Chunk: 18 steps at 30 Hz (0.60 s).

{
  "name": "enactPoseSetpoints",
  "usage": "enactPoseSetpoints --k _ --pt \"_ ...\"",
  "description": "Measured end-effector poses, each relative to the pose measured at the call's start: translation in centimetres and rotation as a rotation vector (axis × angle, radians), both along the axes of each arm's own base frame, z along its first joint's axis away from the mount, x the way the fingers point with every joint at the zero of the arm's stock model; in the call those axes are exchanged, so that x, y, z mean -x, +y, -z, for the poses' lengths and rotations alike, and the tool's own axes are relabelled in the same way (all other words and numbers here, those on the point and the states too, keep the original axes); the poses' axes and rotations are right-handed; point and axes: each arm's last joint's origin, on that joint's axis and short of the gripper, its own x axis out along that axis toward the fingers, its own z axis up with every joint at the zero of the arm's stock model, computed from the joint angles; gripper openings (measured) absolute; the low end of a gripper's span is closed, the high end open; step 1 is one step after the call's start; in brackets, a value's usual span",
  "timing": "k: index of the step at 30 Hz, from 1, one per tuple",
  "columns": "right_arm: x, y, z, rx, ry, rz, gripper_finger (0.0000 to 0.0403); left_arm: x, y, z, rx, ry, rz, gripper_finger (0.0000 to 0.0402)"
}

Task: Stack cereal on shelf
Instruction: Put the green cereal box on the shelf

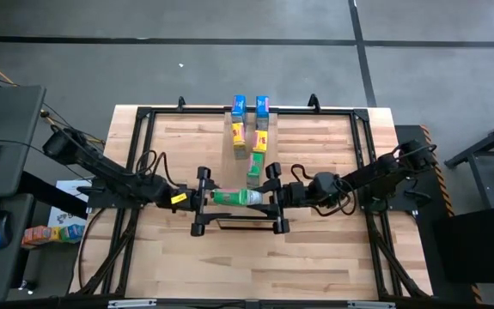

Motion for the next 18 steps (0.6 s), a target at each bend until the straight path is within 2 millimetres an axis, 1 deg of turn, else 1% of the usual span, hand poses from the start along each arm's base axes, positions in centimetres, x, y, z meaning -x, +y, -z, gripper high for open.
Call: enactPoseSetpoints --k 4,7,9,14,16,18 --pt "0.0 0.0 0.0 0.004 -0.001 0.002 0.011 -0.1 0.4 -0.4 0.038 -0.035 -0.015 0.0253" --pt "-0.1 0.0 0.2 -0.002 0.019 0.003 0.011 -0.7 0.9 -1.2 0.086 -0.063 -0.031 0.0255" --pt "-0.1 0.0 0.3 -0.003 0.03 0.002 0.011 -1.3 1.0 -1.1 0.099 -0.055 -0.047 0.0255" --pt "-0.2 0.1 0.7 0.007 0.059 -0.001 0.011 -2.7 0.7 -0.6 0.082 -0.034 -0.012 0.0255" --pt "-0.3 0.1 0.8 0.011 0.069 -0.002 0.011 -3.1 0.6 -0.4 0.078 -0.021 -0.009 0.0255" --pt "-0.3 0.1 0.8 0.011 0.067 -0.002 0.011 -3.1 0.5 -0.6 0.078 -0.025 -0.007 0.0255"
